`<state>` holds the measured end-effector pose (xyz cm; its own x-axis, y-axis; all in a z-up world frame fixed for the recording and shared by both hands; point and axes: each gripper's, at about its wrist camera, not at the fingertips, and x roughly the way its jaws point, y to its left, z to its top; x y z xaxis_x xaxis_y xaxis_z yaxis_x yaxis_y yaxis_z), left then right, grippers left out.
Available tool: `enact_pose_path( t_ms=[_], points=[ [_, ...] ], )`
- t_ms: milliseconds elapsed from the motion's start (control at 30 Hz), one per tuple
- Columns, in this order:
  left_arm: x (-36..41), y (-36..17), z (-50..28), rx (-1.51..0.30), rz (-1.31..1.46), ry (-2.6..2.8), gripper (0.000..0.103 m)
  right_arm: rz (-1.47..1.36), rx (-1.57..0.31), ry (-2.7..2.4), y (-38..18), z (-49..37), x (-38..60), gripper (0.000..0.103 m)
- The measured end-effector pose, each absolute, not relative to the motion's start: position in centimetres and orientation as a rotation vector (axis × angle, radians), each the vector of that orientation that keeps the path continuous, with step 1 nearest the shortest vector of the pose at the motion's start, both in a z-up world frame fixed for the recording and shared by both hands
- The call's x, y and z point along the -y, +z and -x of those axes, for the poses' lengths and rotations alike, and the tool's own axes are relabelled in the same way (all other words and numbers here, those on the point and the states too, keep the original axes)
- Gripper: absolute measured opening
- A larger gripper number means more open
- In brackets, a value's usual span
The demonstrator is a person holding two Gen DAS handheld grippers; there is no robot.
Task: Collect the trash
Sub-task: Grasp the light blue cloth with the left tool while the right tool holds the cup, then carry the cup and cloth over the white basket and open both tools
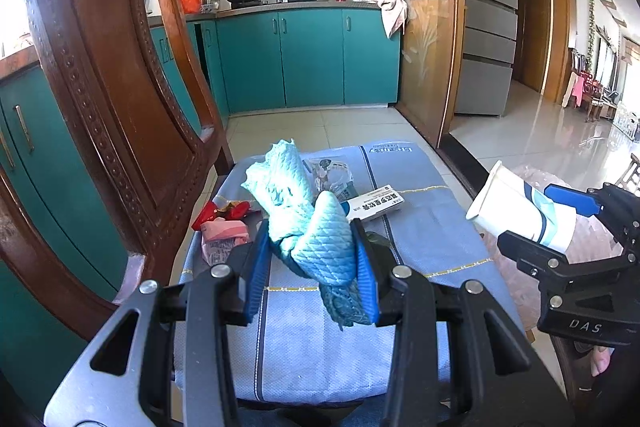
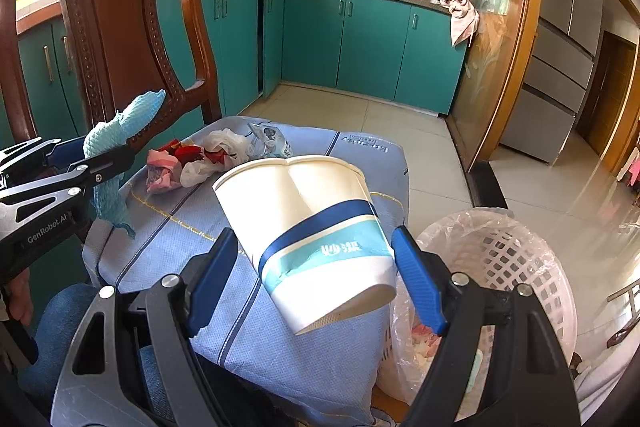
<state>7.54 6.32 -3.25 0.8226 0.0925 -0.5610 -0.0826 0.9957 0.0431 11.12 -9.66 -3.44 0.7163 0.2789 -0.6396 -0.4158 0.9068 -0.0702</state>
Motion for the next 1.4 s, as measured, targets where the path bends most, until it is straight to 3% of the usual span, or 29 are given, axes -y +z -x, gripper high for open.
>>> enact_pose_path(
  t_ms=[1400],
  points=[
    [-6.3, -3.8, -7.5, -0.622, -0.020, 0.077, 0.040, 0.233, -0.706, 0.413, -4.7, -11.4, 8.4, 0.078]
  ],
)
